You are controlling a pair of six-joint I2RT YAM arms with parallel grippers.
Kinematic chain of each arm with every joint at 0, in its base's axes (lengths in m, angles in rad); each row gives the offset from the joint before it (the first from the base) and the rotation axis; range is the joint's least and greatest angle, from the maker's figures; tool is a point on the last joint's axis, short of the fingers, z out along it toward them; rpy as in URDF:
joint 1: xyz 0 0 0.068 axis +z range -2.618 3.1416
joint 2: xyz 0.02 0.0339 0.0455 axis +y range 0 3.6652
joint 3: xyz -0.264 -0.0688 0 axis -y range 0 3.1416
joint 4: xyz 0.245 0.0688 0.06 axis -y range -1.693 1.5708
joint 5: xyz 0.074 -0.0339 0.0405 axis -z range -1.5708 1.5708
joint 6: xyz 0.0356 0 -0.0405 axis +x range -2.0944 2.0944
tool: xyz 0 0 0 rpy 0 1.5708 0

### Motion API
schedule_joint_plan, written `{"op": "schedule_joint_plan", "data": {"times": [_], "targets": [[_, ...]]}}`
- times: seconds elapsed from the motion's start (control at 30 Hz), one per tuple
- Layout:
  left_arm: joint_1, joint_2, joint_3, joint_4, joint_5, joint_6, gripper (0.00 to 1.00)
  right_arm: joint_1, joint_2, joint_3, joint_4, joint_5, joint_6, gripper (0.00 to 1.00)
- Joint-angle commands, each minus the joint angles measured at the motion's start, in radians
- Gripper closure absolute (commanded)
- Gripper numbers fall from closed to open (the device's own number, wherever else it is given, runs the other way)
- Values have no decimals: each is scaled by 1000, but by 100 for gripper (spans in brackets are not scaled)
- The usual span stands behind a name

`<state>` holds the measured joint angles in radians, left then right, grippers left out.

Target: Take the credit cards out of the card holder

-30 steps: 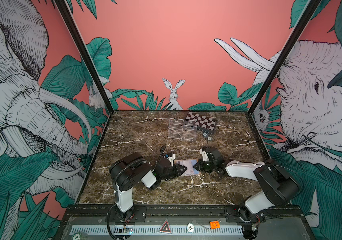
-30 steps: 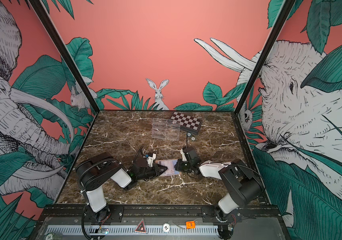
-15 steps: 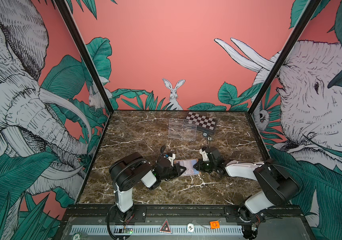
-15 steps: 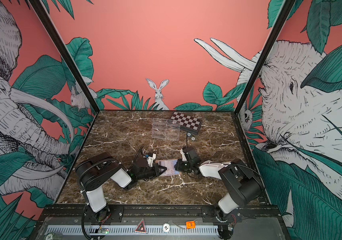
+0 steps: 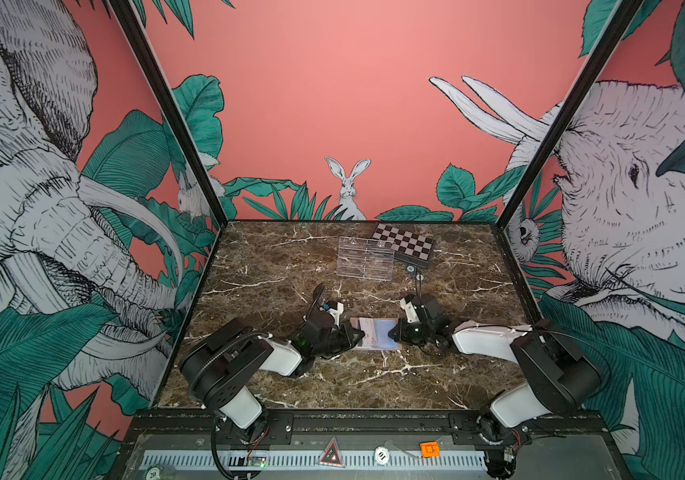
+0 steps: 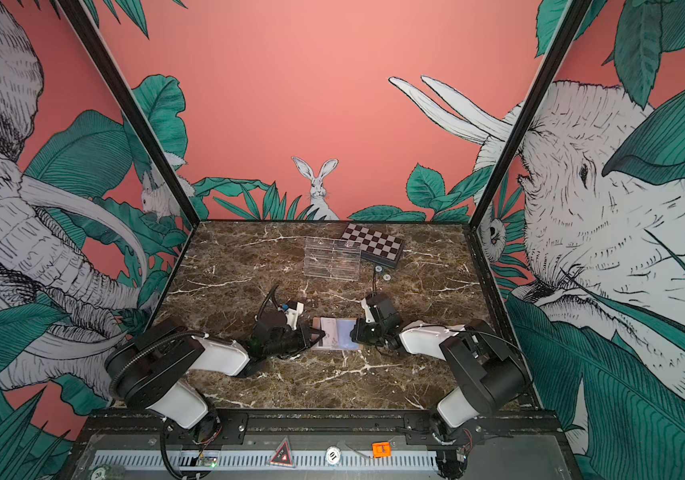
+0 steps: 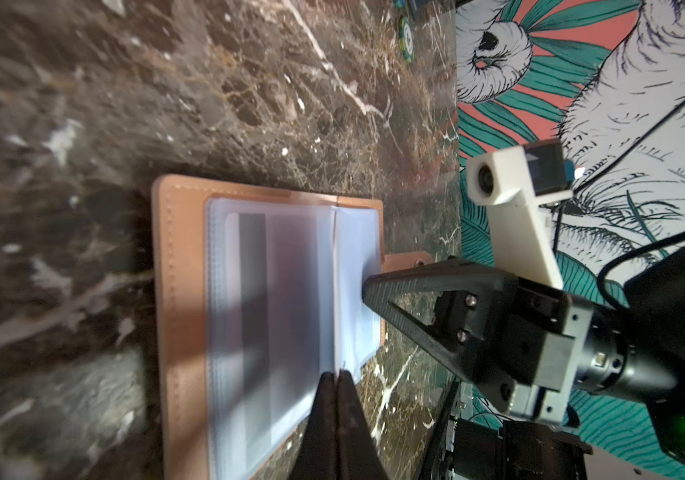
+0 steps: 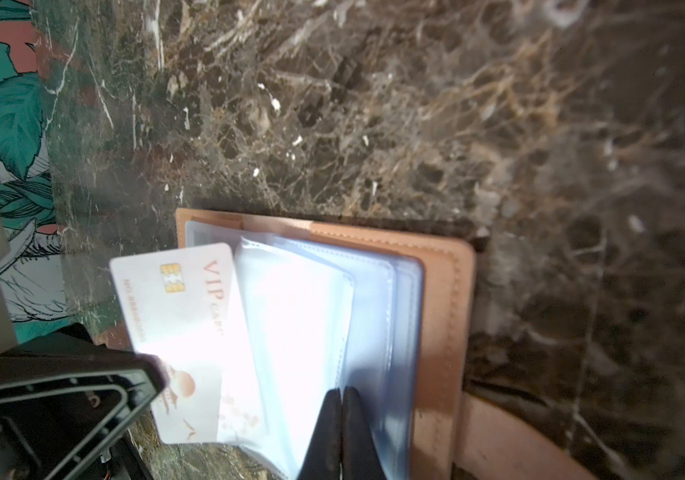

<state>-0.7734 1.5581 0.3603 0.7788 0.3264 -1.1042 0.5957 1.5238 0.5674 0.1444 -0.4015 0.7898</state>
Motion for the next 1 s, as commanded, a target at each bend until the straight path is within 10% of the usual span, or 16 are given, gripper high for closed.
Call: {"op": "schedule_joint_plan", "data": {"times": [0.0,0.23,0.63,0.97], "targets": [[13,-57,9,-87,11,29,100,6,-29,9,-30,-12,9,100],[23,-174,31,-184,8,39,100,7,-97,77,-97,-4,-7,99],[39,-370,82,-329,-26,71,100,-36,-194,203,-305,84,-100,44],[44,-385,114,-142,-13,-44,100,-149,-272,268,-159,-132,-41,31]]}}
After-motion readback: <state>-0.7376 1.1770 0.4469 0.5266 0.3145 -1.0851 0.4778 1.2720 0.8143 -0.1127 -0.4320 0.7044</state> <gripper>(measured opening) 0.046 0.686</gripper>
